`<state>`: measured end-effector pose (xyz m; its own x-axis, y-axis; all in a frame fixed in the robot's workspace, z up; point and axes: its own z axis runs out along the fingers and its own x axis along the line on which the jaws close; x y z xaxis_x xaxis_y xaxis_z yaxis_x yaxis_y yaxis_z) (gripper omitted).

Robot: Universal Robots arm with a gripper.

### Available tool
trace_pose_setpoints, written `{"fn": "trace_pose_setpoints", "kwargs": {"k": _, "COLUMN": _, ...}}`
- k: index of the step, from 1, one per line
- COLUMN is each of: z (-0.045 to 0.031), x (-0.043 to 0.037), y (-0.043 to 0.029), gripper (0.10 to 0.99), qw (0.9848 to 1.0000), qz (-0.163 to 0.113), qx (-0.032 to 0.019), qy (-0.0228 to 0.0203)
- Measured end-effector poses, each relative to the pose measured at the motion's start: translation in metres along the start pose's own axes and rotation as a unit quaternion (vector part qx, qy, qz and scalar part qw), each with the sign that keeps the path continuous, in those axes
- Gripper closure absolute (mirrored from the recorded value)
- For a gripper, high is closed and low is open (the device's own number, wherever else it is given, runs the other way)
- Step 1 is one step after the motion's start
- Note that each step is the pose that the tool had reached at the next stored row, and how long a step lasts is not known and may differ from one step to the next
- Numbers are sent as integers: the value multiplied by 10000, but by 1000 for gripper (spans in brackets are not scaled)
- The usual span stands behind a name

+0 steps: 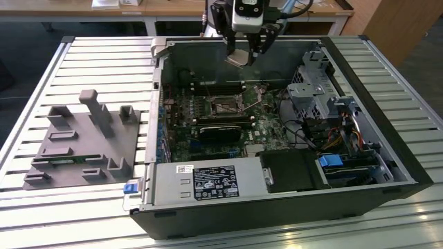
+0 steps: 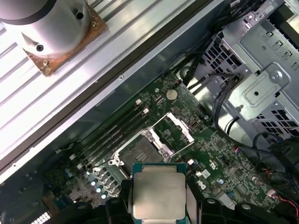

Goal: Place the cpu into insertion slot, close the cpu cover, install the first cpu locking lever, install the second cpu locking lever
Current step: 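Place the cpu into insertion slot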

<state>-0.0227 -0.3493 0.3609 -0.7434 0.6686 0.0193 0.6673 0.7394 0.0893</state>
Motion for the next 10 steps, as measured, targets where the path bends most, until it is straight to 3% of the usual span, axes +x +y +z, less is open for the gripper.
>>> {"fn": "trace_pose_setpoints", "kwargs": {"k": 10, "z": 6, "x": 0, "y": 0, "gripper": 545, "qw": 9989, "qz": 477, "qx": -9, "qy": -43}}
